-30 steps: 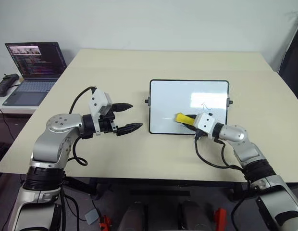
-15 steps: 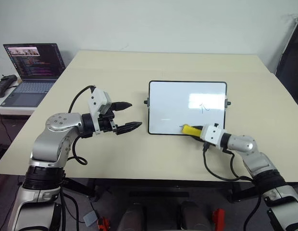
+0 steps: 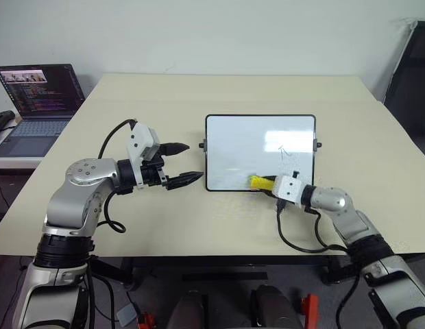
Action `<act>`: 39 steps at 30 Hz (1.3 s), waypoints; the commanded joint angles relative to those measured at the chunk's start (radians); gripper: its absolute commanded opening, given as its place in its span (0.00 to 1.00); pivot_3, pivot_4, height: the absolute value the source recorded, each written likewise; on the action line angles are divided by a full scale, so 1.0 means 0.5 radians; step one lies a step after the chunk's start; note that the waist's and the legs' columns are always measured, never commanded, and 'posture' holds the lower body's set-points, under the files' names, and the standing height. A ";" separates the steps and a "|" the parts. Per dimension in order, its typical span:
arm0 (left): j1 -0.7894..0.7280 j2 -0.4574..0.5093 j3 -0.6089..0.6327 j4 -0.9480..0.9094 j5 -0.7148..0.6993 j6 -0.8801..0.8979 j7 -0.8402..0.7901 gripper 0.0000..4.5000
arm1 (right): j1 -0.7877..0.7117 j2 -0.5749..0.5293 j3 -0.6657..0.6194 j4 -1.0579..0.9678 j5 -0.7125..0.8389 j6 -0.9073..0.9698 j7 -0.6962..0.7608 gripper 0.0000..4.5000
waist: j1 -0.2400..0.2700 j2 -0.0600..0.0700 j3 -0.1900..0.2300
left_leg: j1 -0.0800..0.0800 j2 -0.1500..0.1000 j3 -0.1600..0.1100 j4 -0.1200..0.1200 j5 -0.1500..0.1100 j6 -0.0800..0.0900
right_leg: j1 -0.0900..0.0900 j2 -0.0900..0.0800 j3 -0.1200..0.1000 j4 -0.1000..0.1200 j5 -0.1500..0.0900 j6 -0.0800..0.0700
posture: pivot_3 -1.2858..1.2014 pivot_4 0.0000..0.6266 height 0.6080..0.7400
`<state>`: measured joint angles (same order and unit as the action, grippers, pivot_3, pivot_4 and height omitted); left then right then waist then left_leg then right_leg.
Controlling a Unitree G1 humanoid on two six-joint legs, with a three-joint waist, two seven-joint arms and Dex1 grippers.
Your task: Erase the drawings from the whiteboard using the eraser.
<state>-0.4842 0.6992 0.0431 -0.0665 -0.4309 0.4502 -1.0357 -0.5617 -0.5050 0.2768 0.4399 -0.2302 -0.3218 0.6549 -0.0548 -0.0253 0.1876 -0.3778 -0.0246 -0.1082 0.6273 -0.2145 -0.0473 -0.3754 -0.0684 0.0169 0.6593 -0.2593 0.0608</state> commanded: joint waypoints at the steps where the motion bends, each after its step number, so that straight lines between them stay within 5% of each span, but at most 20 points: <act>1: -0.026 0.004 0.017 -0.033 -0.004 -0.024 0.007 1.00 | -0.084 0.002 -0.045 0.054 -0.079 0.037 -0.139 0.25 | 0.009 0.000 0.000 | -0.002 0.000 -0.001 0.000 0.000 0.000 | -0.001 0.000 0.000 0.000 0.000 0.000 | 0.52 0.24 1.00; 9: -0.021 -0.002 0.021 -0.046 -0.009 -0.022 0.017 1.00 | -0.057 -0.018 -0.002 -0.002 -0.056 0.040 -0.057 0.25 | 0.016 0.000 0.000 | -0.010 -0.001 0.000 -0.005 -0.001 -0.001 | -0.009 0.000 -0.001 -0.004 0.005 0.009 | 0.52 0.24 1.00; 13: -0.042 0.000 0.039 -0.050 -0.031 -0.011 0.014 1.00 | 0.066 -0.031 -0.159 -0.436 0.459 0.285 0.309 0.25 | 0.023 0.001 0.003 | -0.011 0.001 -0.002 -0.007 -0.001 -0.001 | -0.009 0.000 -0.002 -0.006 0.004 0.009 | 0.52 0.24 1.00; 21: -0.072 0.074 0.080 -0.085 -0.073 0.007 -0.046 1.00 | 0.213 -0.692 -0.718 -1.058 1.055 1.060 0.759 0.25 | 0.055 0.012 0.011 | -0.045 -0.002 -0.002 -0.006 -0.004 -0.004 | -0.039 -0.001 -0.004 -0.007 0.011 0.004 | 0.52 0.24 1.00; 28: -0.087 0.143 0.081 -0.015 -0.038 -0.049 -0.092 1.00 | 0.238 -1.206 -0.900 -0.695 0.911 0.872 0.960 0.25 | 0.045 0.013 0.012 | -0.045 -0.005 0.004 -0.009 -0.008 -0.005 | -0.035 0.005 -0.003 -0.027 0.010 0.004 | 0.52 0.24 1.00; 39: -0.074 0.190 0.118 -0.072 -0.049 -0.041 -0.090 1.00 | 0.087 -1.233 -0.854 -0.475 0.856 0.720 1.037 0.25 | 0.037 0.015 0.013 | -0.045 0.000 0.006 -0.008 -0.009 -0.005 | -0.036 0.010 -0.001 -0.027 0.011 0.004 | 0.52 0.24 1.00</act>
<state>-0.5107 0.7777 0.0714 -0.0685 -0.4484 0.4457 -1.0806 -0.4950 -1.1009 -0.1409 0.2030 0.2022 0.0623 1.1625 -0.0365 -0.0180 0.1942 -0.4002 -0.0246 -0.1050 0.6232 -0.2190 -0.0500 -0.3934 -0.0634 0.0166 0.6460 -0.2540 0.0626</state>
